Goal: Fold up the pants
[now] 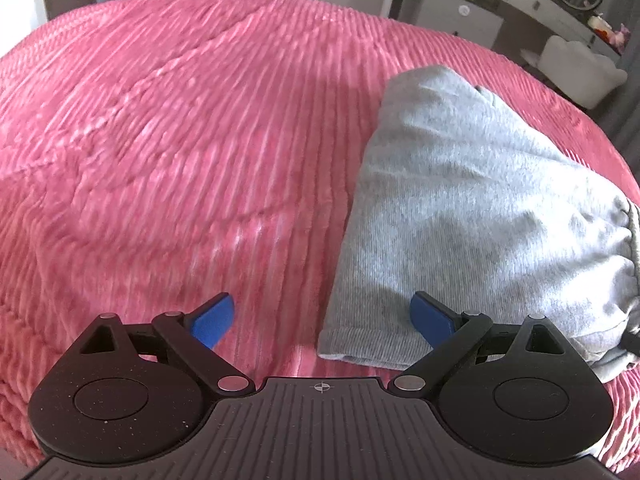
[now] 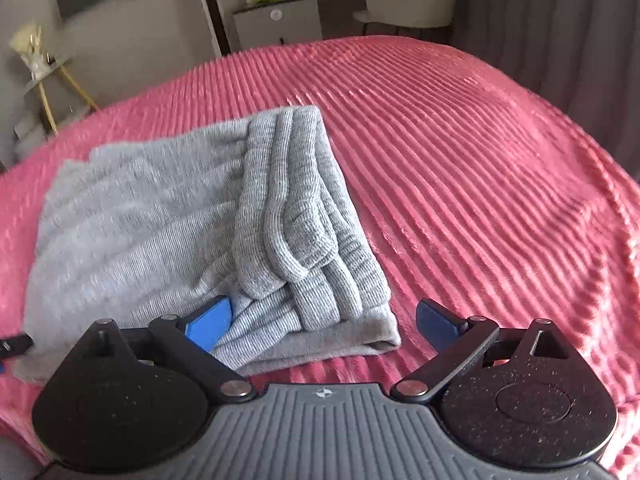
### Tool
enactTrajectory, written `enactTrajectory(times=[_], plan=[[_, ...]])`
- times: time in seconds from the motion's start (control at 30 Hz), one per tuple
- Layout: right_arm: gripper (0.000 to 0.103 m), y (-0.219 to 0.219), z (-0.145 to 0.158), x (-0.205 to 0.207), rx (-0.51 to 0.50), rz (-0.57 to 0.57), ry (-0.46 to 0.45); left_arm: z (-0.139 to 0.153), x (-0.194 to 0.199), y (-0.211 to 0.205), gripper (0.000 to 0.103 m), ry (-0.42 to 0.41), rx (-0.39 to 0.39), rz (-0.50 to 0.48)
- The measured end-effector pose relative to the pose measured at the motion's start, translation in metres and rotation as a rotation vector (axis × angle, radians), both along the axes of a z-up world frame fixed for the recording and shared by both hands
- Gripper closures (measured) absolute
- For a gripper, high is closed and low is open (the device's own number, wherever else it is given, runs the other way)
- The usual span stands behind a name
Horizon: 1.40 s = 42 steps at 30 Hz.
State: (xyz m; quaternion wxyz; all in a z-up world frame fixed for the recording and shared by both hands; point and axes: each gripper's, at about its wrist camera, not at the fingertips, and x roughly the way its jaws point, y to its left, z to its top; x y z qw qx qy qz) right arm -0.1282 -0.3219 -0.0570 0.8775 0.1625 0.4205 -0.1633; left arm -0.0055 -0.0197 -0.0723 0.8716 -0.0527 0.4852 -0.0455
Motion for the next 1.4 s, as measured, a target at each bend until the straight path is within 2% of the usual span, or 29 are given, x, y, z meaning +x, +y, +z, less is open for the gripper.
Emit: enactTrajectory(times=[0.07, 0.1, 0.2, 0.27, 0.37, 0.43, 0.5, 0.63, 0.83, 0.9, 1.07, 1.2, 1.23, 1.27, 1.4], plan=[[0.005, 0.005, -0.003, 0.003, -0.037, -0.001, 0.087, -0.001, 0.001, 0.002, 0.005, 0.015, -0.012, 0.001], [0.005, 0.008, -0.004, 0.005, -0.047, -0.002, 0.099, -0.002, 0.002, 0.003, 0.005, 0.019, -0.021, 0.003], [0.005, 0.011, 0.004, -0.006, -0.063, -0.011, 0.019, -0.001, 0.001, 0.014, 0.005, 0.020, -0.080, 0.034], [0.005, 0.007, 0.011, -0.015, -0.065, -0.054, -0.027, 0.001, 0.002, 0.028, 0.005, 0.009, -0.129, 0.096], [0.005, -0.006, 0.017, -0.028, -0.011, -0.120, -0.114, 0.001, 0.000, 0.041, 0.005, 0.020, -0.187, 0.139], [0.005, -0.013, 0.019, -0.037, 0.028, -0.146, -0.173, 0.001, -0.002, 0.038, 0.005, 0.031, -0.212, 0.088], [0.005, -0.020, 0.015, -0.040, 0.090, -0.144, -0.216, 0.000, -0.001, 0.026, 0.005, 0.046, -0.193, 0.020], [0.005, -0.029, 0.005, -0.035, 0.164, -0.175, -0.213, -0.005, 0.002, 0.010, 0.005, 0.089, -0.199, -0.090], [0.005, -0.048, -0.013, -0.032, 0.307, -0.205, -0.215, -0.016, 0.003, 0.011, 0.005, 0.195, -0.337, -0.143], [0.005, -0.052, -0.018, -0.032, 0.347, -0.212, -0.217, -0.016, 0.000, 0.008, 0.005, 0.204, -0.350, -0.145], [0.005, -0.051, -0.020, -0.035, 0.370, -0.215, -0.224, -0.016, 0.000, 0.001, 0.005, 0.170, -0.345, -0.131], [0.005, -0.052, -0.020, -0.034, 0.376, -0.217, -0.222, -0.015, 0.002, 0.004, 0.009, 0.120, -0.344, -0.069], [0.005, -0.054, -0.021, -0.033, 0.376, -0.216, -0.220, -0.013, 0.002, 0.006, 0.015, 0.100, -0.323, -0.039], [0.005, -0.054, -0.021, -0.033, 0.377, -0.215, -0.219, -0.010, 0.000, 0.009, 0.016, 0.069, -0.295, -0.011], [0.005, -0.053, -0.016, -0.032, 0.351, -0.209, -0.207, 0.002, -0.008, 0.024, 0.013, -0.051, -0.297, 0.088]])
